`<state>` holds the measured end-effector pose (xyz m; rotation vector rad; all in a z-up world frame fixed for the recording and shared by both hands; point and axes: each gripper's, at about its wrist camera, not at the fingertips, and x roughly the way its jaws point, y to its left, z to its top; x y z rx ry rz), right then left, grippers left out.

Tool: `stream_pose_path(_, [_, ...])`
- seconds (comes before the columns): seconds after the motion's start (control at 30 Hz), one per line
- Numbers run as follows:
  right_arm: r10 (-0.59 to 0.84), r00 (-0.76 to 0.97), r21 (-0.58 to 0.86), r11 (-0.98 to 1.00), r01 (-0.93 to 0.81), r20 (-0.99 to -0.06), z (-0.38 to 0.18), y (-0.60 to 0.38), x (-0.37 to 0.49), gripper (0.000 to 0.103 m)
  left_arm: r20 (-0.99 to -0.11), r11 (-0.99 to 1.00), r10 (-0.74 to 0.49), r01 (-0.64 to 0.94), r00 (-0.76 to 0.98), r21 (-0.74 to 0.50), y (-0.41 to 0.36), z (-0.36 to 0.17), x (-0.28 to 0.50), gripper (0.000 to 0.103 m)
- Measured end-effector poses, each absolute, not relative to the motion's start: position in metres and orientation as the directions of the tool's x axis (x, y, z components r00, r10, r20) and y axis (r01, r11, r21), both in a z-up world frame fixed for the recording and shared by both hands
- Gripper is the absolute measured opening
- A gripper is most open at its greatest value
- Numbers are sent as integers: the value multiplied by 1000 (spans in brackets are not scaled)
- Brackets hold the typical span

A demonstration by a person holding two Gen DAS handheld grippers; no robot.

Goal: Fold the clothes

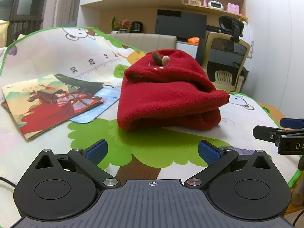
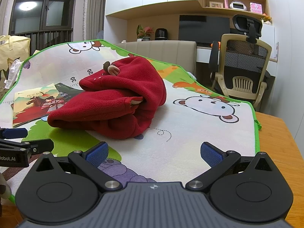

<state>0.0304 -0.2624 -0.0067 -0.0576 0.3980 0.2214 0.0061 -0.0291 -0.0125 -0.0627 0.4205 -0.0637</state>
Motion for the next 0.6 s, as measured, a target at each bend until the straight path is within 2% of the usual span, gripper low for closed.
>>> stream_pose_path(0.6, [239, 875, -21, 962, -273, -422, -8, -259, 34, 103, -420, 997, -66, 39, 905, -73, -30, -14, 7, 103])
